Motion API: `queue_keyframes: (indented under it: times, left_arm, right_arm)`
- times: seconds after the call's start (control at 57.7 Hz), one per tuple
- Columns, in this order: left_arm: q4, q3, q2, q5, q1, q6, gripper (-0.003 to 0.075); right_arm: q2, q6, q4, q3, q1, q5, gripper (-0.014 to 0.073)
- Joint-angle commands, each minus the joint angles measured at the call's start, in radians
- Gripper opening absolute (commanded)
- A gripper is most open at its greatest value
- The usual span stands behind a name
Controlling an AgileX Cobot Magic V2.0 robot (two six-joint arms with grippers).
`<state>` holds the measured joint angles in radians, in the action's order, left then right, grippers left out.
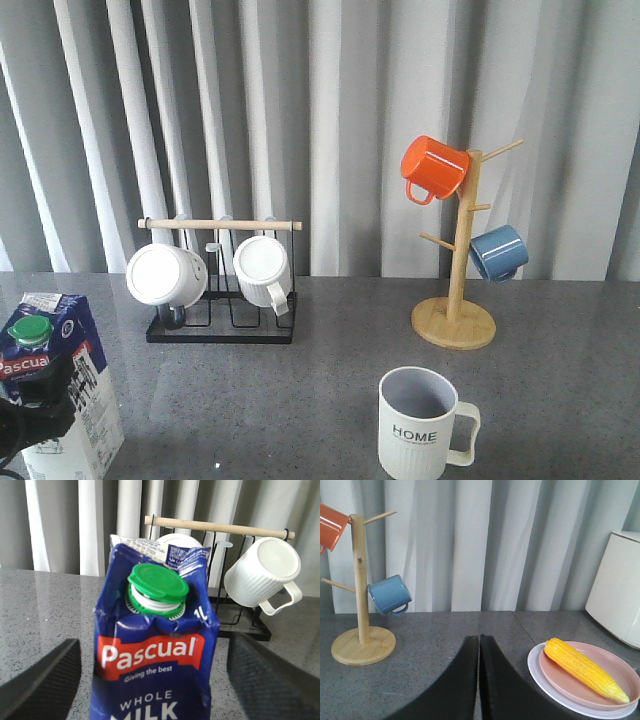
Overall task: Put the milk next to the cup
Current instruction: 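Close the left gripper on the milk carton and lift it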
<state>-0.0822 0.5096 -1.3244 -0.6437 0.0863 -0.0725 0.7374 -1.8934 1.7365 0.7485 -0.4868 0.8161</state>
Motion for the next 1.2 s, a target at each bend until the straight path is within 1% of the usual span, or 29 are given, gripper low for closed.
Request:
queue_keyframes:
  times: [0.0,0.069,0.173,0.243,0.399,0.659,0.763,0.815,0.867,0.988,1.075,1.179]
  left_arm:
    - [-0.01,0.027,0.018,-0.087,0.002,0.024,0.0587]
    - [-0.012,0.027,0.017,-0.087,0.002,0.054,0.0587]
    - [-0.034,0.035,-0.003,-0.091,0.002,0.06,0.0587]
    - [-0.061,0.053,-0.022,-0.066,0.002,0.059,0.0587]
    - [-0.063,0.099,-0.05,-0.017,0.002,0.059,0.0587]
    - [-0.055,0.107,-0.05,-0.029,0.002,0.058,0.0587]
    - [-0.055,0.107,-0.05,-0.029,0.002,0.058,0.0563]
    - [-0.05,0.107,-0.05,-0.029,0.002,0.059,0.053]
    - [-0.035,0.107,-0.05,-0.029,0.002,0.06,0.0477]
    - [-0.028,0.107,-0.05,-0.03,0.005,0.053,0.0293]
    - [-0.028,0.107,-0.05,-0.037,0.005,0.049,0.0179]
    - [-0.028,0.107,-0.05,-0.059,0.005,0.049,0.0076]
  right_arm:
    - [-0.005,-0.002,-0.059,0.032,0.003,-0.019,-0.0004]
    - [-0.005,-0.002,-0.059,0.032,0.003,-0.019,-0.0004]
    - [-0.005,-0.002,-0.059,0.032,0.003,-0.018,-0.0004]
    - [-0.005,-0.002,-0.059,0.032,0.003,-0.018,-0.0004]
    - [-0.005,-0.002,-0.059,0.032,0.003,-0.018,-0.0004]
    - [-0.005,-0.002,-0.058,0.032,0.003,-0.018,-0.0004]
    - [-0.005,-0.002,-0.058,0.032,0.003,-0.018,-0.0004]
    - [-0.005,-0.002,-0.058,0.032,0.003,-0.018,-0.0004]
    - [-0.005,-0.002,-0.058,0.032,0.003,-0.018,-0.0004]
    - [-0.005,-0.002,-0.058,0.032,0.003,-0.018,-0.0004]
    - [-0.005,-0.002,-0.058,0.032,0.003,-0.018,-0.0004]
    - [-0.005,-0.002,-0.058,0.032,0.003,-0.018,-0.0004]
